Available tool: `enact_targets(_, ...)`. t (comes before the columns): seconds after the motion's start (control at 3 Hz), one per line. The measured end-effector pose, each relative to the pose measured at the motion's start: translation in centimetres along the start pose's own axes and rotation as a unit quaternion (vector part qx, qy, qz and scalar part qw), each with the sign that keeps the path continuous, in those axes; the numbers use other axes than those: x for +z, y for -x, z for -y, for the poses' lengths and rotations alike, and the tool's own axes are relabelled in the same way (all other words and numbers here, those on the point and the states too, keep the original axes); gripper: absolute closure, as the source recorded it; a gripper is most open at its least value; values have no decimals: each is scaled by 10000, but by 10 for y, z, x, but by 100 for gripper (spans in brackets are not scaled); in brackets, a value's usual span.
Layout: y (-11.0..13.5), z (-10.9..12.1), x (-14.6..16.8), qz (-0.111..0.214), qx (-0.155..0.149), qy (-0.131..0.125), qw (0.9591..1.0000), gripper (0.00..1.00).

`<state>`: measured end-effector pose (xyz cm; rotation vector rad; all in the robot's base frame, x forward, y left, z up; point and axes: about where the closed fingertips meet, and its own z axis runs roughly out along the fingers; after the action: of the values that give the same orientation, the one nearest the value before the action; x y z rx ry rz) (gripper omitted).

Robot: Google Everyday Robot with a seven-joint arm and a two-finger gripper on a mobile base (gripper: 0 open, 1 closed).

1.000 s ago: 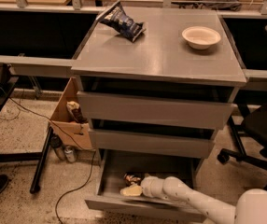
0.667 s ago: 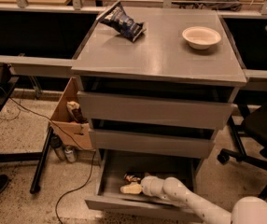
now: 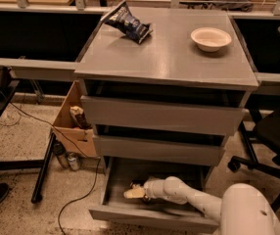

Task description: Pick orange can from bottom drawer and place on counter

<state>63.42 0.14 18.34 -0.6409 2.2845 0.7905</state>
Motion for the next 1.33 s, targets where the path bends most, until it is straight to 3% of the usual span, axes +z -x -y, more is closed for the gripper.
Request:
enact_targets(0.67, 15, -3, -3, -763, -341, -332, 9959, 0)
enact_targets(1.33, 10, -4, 12, -1074, -430, -340, 9927, 0)
